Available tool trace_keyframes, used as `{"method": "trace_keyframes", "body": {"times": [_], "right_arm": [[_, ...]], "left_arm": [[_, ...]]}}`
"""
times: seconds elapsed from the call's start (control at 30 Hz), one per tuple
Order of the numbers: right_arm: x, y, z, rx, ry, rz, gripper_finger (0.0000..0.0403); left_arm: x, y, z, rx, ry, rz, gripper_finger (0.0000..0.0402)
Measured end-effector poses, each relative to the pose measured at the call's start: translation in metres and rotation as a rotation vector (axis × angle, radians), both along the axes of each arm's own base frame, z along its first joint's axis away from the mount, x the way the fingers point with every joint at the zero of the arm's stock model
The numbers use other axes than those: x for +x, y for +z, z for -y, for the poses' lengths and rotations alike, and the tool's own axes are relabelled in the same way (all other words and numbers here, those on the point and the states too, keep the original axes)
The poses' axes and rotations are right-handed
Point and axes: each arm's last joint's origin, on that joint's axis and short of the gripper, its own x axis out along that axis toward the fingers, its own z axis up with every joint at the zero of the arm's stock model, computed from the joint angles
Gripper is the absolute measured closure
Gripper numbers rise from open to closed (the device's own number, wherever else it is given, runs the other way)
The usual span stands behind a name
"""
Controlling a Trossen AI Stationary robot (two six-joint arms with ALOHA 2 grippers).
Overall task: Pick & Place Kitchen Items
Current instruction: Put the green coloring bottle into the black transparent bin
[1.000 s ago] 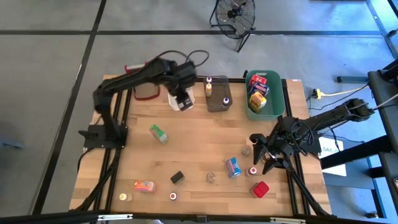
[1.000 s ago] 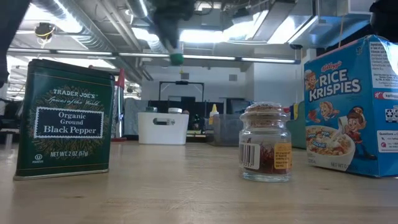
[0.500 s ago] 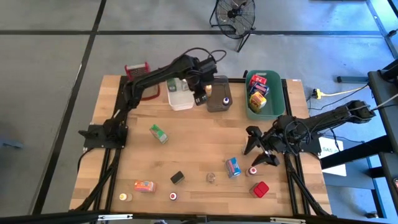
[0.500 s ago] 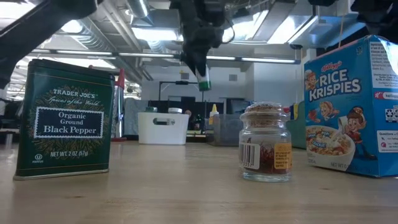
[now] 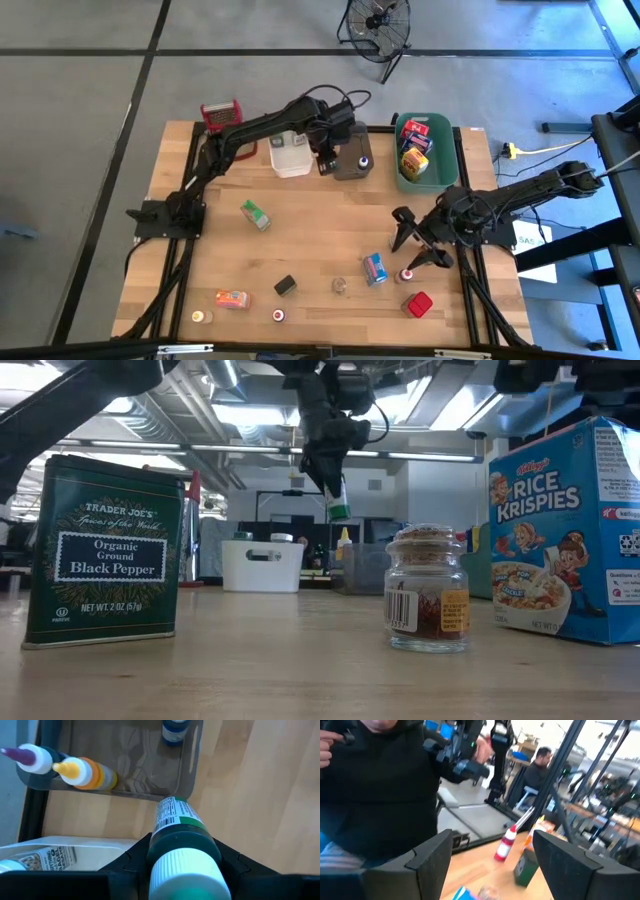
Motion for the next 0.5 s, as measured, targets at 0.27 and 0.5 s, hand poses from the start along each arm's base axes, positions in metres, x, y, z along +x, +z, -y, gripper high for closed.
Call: {"method": "trace_keyframes", "body": {"times": [0.27,0.5], "right_arm": [[0.000,-0.002,0.000,-0.026,0.000,-0.002,0.0123],[0.000,-0.003,0.000,-0.040,0.001,-0.004,0.0123]], "left_arm": [[0.002,0.002,-0.010,0.005,0.010,0.067,0.0268],[0.010,-0.005,-0.027,0.010,0.052,0.149,0.0268]]}}
